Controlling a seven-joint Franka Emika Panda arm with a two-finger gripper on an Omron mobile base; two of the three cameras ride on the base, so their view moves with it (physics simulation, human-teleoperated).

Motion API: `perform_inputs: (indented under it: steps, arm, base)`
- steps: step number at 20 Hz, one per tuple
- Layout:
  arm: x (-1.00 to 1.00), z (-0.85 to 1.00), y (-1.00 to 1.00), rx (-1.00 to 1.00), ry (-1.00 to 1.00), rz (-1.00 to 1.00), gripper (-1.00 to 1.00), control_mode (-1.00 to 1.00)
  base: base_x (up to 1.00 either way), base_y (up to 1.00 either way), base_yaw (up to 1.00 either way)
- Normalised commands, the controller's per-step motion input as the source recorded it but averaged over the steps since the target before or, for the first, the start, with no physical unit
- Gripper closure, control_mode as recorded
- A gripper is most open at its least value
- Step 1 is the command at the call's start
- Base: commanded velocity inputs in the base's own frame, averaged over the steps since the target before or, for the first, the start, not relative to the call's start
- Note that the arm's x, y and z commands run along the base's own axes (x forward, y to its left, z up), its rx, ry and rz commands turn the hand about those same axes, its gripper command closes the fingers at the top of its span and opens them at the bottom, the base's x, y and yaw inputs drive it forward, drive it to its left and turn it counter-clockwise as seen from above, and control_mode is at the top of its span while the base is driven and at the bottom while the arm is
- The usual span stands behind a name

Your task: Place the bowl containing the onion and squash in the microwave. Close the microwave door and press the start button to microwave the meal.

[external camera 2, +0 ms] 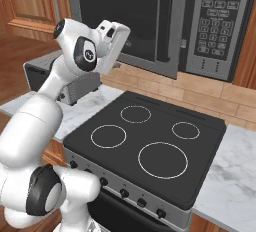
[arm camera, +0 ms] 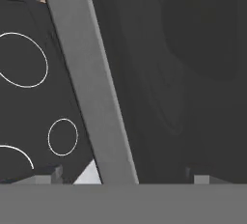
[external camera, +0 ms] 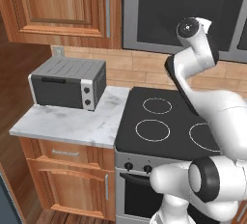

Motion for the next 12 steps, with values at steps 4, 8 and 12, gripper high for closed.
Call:
perform_inputs:
  steps: [4,8,12]
  arm:
    - [0.80,-0.24,-0.26,0.00,-0.26,0.12,-1.00,-1.00]
    - [0.81,-0.02,-0.22,0.00,-0.13,0.07,-1.00,-1.00]
    - [0.79,0.00,-0.24,0.00,-0.05,0.04,-1.00,-1.00]
  base:
    - [0.00,0.00,0.00]
    - [0.00,0.00,0.00]
    - [0.00,0.00,0.00]
